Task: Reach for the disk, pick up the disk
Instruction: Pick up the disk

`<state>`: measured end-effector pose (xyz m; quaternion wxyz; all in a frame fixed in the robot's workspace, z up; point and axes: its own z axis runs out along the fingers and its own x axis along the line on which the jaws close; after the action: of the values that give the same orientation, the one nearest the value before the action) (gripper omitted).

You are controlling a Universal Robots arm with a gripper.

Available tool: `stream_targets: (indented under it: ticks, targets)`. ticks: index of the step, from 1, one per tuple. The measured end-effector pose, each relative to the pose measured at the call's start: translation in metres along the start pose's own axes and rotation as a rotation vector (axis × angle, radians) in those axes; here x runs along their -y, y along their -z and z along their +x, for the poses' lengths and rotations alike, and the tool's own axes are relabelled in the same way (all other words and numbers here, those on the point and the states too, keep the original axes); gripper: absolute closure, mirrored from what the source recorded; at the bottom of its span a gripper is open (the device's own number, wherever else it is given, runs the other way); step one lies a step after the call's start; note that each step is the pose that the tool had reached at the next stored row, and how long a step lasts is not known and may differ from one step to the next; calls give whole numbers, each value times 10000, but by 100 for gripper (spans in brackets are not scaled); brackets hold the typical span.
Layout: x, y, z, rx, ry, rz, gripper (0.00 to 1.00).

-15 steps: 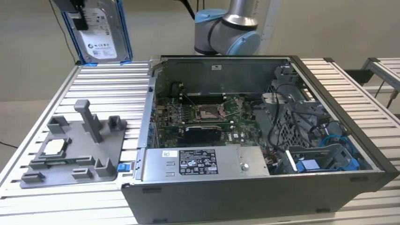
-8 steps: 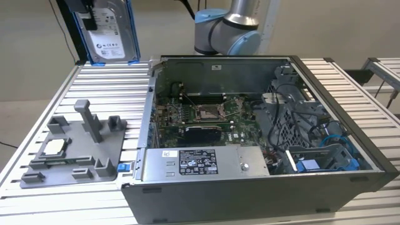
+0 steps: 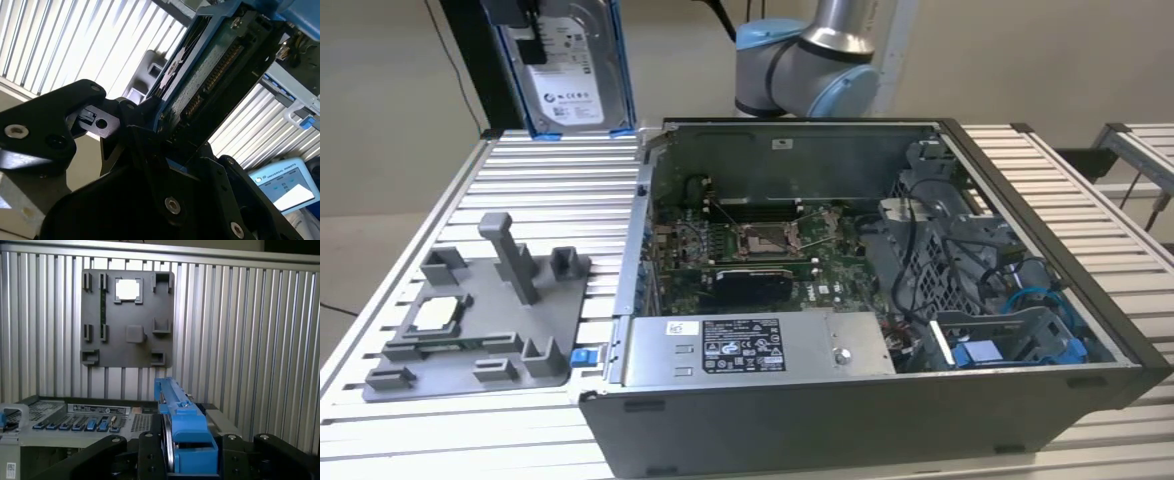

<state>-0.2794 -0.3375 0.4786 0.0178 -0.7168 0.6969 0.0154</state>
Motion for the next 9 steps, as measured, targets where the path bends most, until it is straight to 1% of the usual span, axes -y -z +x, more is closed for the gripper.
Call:
stream_targets:
  ticks: [9]
  targets:
    - [179, -1, 5, 0, 0, 0, 100]
